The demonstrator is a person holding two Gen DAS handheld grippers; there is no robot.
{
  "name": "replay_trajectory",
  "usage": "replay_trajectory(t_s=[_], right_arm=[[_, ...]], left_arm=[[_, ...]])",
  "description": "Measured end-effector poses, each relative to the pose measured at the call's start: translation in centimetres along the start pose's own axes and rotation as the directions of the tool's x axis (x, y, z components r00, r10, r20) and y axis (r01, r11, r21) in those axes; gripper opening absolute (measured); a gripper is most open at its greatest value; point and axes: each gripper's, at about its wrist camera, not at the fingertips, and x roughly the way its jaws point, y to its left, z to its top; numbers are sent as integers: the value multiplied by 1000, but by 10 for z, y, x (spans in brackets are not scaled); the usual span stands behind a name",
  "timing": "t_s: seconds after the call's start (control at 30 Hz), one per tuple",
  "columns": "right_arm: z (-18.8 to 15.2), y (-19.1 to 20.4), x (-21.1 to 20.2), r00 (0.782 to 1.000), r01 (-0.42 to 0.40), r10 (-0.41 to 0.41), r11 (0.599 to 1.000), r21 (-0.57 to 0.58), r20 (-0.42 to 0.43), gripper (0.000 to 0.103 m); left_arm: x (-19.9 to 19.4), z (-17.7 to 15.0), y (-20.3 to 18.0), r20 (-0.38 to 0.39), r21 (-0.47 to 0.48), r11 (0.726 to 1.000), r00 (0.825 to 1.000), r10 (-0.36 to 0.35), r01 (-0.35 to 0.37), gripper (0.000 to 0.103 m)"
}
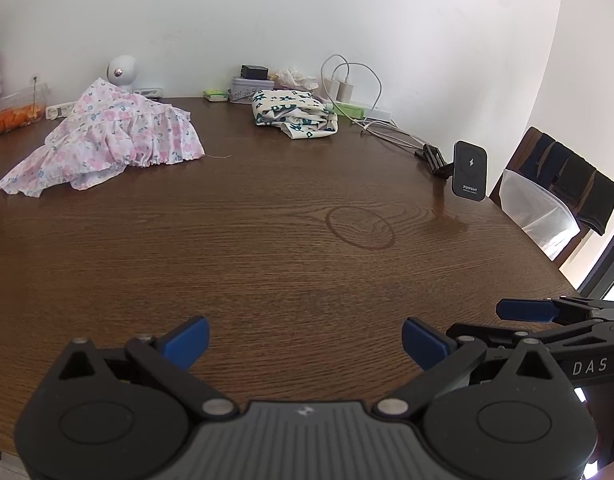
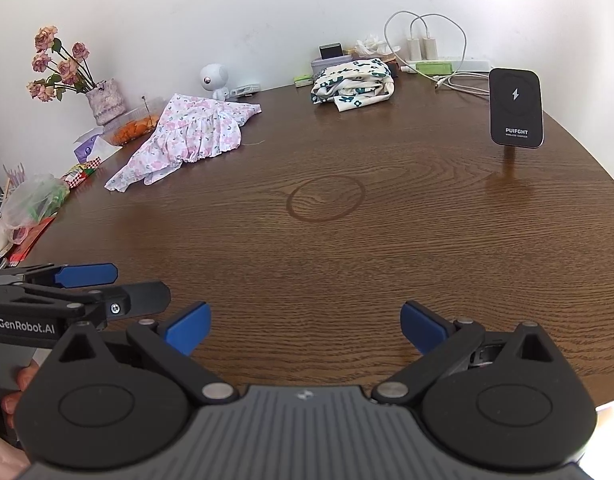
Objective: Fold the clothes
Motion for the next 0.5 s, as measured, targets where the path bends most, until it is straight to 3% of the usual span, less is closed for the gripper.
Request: replay_trajectory(t_s=[0.5], right_arm=[[0, 2, -1, 1000, 2, -2, 1000, -11, 3, 103]], left_arm=[[-1, -1, -1, 0, 4, 1000, 1000, 9, -9, 102]])
